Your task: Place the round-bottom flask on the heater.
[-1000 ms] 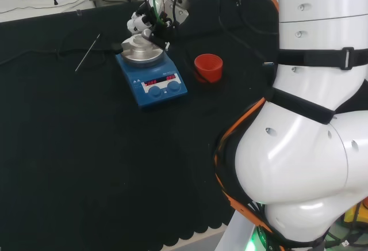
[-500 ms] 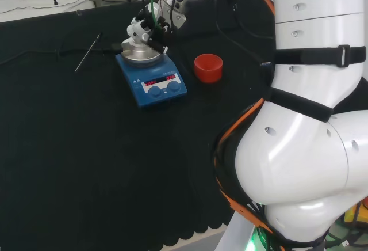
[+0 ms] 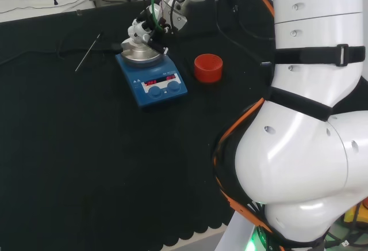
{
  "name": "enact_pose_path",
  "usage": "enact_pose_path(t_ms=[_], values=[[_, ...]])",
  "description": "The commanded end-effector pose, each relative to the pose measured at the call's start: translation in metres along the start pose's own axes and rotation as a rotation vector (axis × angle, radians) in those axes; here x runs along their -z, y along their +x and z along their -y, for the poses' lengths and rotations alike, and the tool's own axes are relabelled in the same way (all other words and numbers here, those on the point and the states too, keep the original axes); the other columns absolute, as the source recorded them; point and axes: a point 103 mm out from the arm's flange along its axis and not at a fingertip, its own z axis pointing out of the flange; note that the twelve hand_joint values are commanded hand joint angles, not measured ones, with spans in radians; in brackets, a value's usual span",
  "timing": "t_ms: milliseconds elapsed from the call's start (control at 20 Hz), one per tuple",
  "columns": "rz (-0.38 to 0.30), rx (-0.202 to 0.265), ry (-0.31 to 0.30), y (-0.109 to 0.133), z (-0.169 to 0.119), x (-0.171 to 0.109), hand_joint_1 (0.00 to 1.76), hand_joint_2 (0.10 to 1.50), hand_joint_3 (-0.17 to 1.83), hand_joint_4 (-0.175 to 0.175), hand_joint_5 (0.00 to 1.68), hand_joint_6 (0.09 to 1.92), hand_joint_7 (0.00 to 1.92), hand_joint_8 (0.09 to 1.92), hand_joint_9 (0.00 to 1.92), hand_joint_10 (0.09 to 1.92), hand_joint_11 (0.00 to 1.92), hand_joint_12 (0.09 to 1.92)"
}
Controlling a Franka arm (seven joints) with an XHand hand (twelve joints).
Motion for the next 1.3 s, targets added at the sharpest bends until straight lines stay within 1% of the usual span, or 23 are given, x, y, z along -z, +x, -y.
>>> enact_pose_path(t_ms=[50,150,250,300,350,400,600,950,1300], values=[[-0.045,-0.011,0.01,-0.013,-0.002,0.005,1.08,1.1,-0.17,0.175,1.16,0.72,0.73,0.56,0.9,0.44,0.52,1.22],[-0.05,-0.003,0.024,-0.013,-0.002,0.008,1.06,1.11,-0.14,0.175,1.11,0.81,0.69,0.58,0.87,0.46,0.48,1.25],[-0.041,0.002,0.023,-0.013,-0.001,0.009,1.0,1.05,-0.16,0.074,0.96,0.8,0.65,0.6,0.84,0.48,0.43,1.27],[-0.038,0.005,0.023,-0.013,0.0,0.009,0.98,1.03,-0.17,0.042,0.91,0.79,0.64,0.61,0.82,0.5,0.41,1.27],[-0.033,0.007,0.022,-0.013,0.001,0.01,0.97,1.02,-0.17,0.024,0.88,0.79,0.63,0.61,0.82,0.5,0.4,1.28],[-0.032,0.009,0.02,-0.012,0.001,0.011,0.96,1.01,-0.17,0.014,0.86,0.78,0.62,0.61,0.81,0.51,0.39,1.28],[-0.028,0.023,0.022,-0.008,0.005,0.013,0.95,1.0,-0.17,0.003,0.84,0.77,0.61,0.61,0.8,0.51,0.38,1.28],[-0.021,0.061,0.023,0.004,0.009,0.015,0.95,0.99,-0.17,0.001,0.84,0.77,0.61,0.61,0.79,0.52,0.38,1.28],[-0.006,0.085,0.023,0.009,0.012,0.017,0.94,0.99,-0.17,0.002,0.84,0.76,0.6,0.62,0.79,0.52,0.37,1.28]])
